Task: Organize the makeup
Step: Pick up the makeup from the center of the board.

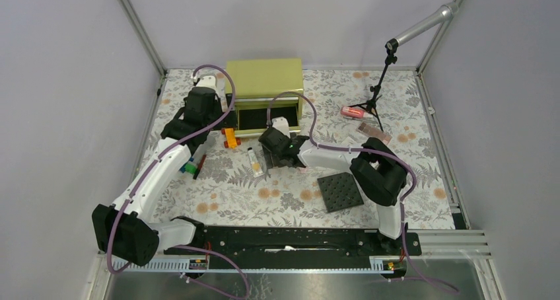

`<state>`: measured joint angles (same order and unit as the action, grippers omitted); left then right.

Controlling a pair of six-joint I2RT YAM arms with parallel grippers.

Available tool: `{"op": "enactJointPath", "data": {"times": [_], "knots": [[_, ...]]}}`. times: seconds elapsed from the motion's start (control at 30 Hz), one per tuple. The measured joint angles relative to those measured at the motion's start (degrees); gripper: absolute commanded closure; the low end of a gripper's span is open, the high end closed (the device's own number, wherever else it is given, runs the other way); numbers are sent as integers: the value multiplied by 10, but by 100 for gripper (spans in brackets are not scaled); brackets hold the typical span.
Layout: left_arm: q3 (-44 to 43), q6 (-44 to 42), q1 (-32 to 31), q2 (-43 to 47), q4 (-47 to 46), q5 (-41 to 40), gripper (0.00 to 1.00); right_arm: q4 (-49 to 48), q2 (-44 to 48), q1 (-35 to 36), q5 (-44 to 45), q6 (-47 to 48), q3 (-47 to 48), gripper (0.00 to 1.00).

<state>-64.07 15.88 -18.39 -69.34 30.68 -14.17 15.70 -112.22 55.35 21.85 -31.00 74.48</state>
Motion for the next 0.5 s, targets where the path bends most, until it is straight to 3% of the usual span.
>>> {"op": "enactJointPath", "data": {"times": [0.5], "knots": [[6, 0, 12, 3, -1, -17, 1, 49, 49, -49, -35, 38, 138, 55]]}}
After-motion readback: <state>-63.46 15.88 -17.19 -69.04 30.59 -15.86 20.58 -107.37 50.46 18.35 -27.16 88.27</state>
